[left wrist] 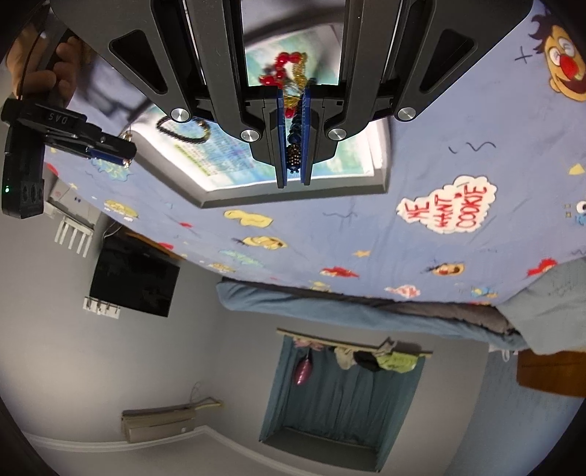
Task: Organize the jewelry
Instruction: 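Carry the blue bracelet and pearl clip into the gray box and release both, then grasp the pink string bracelet with the right tool while the left tool grasps a silver hoop earring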
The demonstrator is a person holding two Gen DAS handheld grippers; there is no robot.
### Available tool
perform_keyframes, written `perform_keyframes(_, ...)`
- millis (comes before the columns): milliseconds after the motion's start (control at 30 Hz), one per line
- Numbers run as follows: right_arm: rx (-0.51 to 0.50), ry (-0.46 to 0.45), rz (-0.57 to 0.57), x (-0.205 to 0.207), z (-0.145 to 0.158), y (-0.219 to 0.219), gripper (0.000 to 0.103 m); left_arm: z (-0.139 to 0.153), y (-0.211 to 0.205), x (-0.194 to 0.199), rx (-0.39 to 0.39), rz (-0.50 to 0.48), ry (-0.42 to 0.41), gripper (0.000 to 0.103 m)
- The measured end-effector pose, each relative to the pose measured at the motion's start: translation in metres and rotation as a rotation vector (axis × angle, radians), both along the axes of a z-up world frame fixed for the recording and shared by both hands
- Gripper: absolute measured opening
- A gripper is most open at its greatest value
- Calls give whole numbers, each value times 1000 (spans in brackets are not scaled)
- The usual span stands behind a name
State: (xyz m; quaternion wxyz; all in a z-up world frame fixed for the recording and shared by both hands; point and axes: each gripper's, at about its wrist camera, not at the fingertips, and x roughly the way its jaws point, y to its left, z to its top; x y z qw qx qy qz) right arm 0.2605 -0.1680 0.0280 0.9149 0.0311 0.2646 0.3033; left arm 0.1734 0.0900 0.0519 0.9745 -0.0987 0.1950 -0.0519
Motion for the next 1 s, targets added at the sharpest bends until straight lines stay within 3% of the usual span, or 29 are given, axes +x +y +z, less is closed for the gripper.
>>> perform_keyframes(267, -34, 18, -21, 18, -8, 9, 41, -17, 8, 14, -19, -6, 65, 8)
perform_keyframes(667, -90, 76, -53, 34, -19, 16, 41, -32, 9, 25, 19, 38, 163, 8)
perform_keyframes(867, -113, 75, -54, 36, -21, 20, 42, -32, 13, 23, 9, 66, 169, 25)
perform_keyframes(933, -110, 75, -51, 36, -21, 19, 43, -31, 13, 20, 8, 72, 157, 40)
perform_keyframes(1000, -104, 70, -46, 35, -21, 19, 48, -29, 12, 15, 14, 76, 139, 47)
